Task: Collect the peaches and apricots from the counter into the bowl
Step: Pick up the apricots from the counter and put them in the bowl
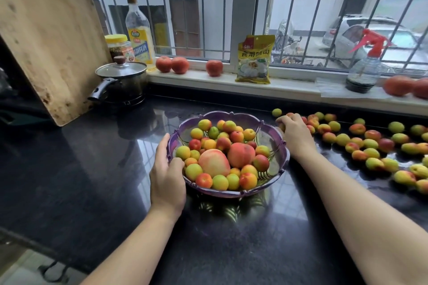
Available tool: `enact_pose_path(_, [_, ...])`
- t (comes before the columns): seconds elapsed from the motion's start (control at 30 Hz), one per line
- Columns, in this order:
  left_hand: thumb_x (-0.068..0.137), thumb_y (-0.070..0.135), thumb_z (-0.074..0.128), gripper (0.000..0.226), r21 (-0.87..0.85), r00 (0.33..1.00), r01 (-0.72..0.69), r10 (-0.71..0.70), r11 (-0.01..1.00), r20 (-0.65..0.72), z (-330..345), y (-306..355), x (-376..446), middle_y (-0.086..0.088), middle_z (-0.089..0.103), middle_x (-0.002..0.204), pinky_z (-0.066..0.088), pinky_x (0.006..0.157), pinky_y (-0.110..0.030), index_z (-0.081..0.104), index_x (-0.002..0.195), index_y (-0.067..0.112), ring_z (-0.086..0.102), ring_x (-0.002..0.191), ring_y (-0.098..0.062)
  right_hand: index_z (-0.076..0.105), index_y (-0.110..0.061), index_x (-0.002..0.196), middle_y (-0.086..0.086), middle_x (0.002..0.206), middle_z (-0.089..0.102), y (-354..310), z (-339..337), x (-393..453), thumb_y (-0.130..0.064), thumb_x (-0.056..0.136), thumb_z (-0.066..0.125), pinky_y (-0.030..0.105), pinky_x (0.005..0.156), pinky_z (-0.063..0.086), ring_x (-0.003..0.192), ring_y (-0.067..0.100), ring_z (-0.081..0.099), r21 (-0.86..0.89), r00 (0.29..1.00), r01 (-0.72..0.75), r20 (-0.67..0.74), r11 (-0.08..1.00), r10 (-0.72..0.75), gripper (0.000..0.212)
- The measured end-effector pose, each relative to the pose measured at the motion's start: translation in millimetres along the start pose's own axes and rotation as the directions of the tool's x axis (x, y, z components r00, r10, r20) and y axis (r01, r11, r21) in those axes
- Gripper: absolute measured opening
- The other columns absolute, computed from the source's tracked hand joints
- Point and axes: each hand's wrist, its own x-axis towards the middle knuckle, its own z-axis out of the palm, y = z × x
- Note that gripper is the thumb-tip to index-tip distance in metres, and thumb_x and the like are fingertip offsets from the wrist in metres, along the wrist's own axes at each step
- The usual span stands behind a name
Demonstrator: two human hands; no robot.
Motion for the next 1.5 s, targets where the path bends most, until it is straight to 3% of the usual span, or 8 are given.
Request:
enact_pose_path(0.1, [0.079, 0.035, 0.044, 0.076, 0.001, 1.0, 0.007, -0.007, 1.0, -0.006, 0, 3, -2, 0.007, 0.056, 0.15, 0.043, 0.117, -0.051, 0.045, 0.156, 0.033, 0.053, 0.138, -0.016, 0.064, -0.018, 0.126, 0.012, 0.125, 0.057, -18, -28, -6, -0.023, 0.094, 0.067, 0.041, 0.099, 0.05, 0.114, 0.028, 0.056, 0.435, 0.978, -0.137, -0.082, 0.89, 0.191, 0.032])
enact_pose_path(0.2, [0.081, 0.036, 0.045, 0.074, -0.005, 1.0, 0.018, -0.018, 1.0, 0.0, 0, 2, 1, 0.006, 0.057, 0.149, 0.045, 0.116, -0.05, 0.045, 0.155, 0.033, 0.054, 0.136, -0.016, 0.066, -0.031, 0.119, 0.002, 0.113, 0.064, -49, -68, -13, -0.017, 0.091, 0.07, 0.03, 0.079, 0.059, 0.097, 0.018, 0.067, 0.615, 0.992, -0.083, 0.127, 0.784, 0.005, 0.032])
enact_pose_path(0.33, [0.081, 0.034, 0.046, 0.074, -0.014, 1.0, 0.013, -0.013, 1.0, -0.015, 0, 4, -1, 0.003, 0.058, 0.148, 0.044, 0.116, -0.049, 0.047, 0.155, 0.03, 0.054, 0.136, -0.017, 0.062, -0.039, 0.118, -0.015, 0.099, 0.066, -90, -88, -30, -0.036, 0.086, 0.078, 0.016, 0.068, 0.051, 0.087, 0.003, 0.066, 0.308, 0.888, 0.175, 0.361, 0.935, -0.285, 0.036])
enact_pose_path(0.5, [0.079, 0.033, 0.047, 0.075, -0.013, 1.0, 0.021, -0.021, 1.0, -0.023, 0, 4, -1, 0.005, 0.06, 0.145, 0.045, 0.116, -0.049, 0.048, 0.154, 0.031, 0.056, 0.133, -0.017, 0.058, -0.028, 0.113, -0.006, 0.1, 0.06, -94, -64, -37, -0.041, 0.09, 0.07, 0.033, 0.077, 0.047, 0.099, 0.018, 0.051, -0.19, 0.878, 0.38, 0.382, 0.905, -0.288, 0.029])
enact_pose_path(0.77, [0.078, 0.034, 0.046, 0.074, 0.004, 0.999, 0.001, -0.001, 1.0, -0.038, 1, 3, -1, 0.009, 0.06, 0.144, 0.044, 0.116, -0.048, 0.049, 0.153, 0.033, 0.056, 0.133, -0.014, 0.071, -0.028, 0.097, -0.015, 0.087, 0.068, -56, -71, -10, -0.029, 0.098, 0.06, 0.017, 0.061, 0.039, 0.079, -0.001, 0.058, 0.327, 0.995, 0.093, -0.065, 0.94, -0.076, 0.011])
enact_pose_path(1.0, [0.078, 0.031, 0.046, 0.074, 0.008, 0.998, -0.034, 0.034, 0.999, -0.053, 2, -1, 2, 0.008, 0.062, 0.142, 0.044, 0.116, -0.045, 0.052, 0.152, 0.028, 0.056, 0.132, -0.014, 0.071, -0.013, 0.111, 0.011, 0.119, 0.069, 0, -13, -18, -0.009, 0.095, 0.052, 0.033, 0.087, 0.045, 0.108, 0.031, 0.061, 0.122, 0.974, -0.215, -0.043, 0.969, 0.221, 0.025])
enact_pose_path(1.27, [0.08, 0.031, 0.046, 0.073, -0.006, 0.998, -0.045, 0.044, 0.999, -0.047, 1, -2, 2, 0.011, 0.061, 0.142, 0.044, 0.116, -0.045, 0.051, 0.152, 0.03, 0.056, 0.131, -0.01, 0.036, -0.022, 0.147, 0.01, 0.154, 0.024, -4, 11, 13, -0.028, 0.098, 0.06, 0.04, 0.068, 0.044, 0.103, 0.043, 0.063, -0.337, 0.981, 0.154, 0.163, 0.929, -0.104, 0.055])
enact_pose_path(1.5, [0.08, 0.031, 0.045, 0.071, -0.018, 0.998, -0.05, 0.049, 0.999, -0.038, 2, -4, 2, 0.02, 0.061, 0.136, 0.048, 0.112, -0.043, 0.051, 0.15, 0.032, 0.058, 0.127, -0.005, 0.028, -0.024, 0.155, 0.011, 0.166, 0.014, -4, 29, 49, -0.042, 0.102, 0.047, 0.042, 0.076, 0.042, 0.123, 0.043, 0.054, -0.372, 0.986, 0.042, 0.166, 0.927, 0.022, 0.059])
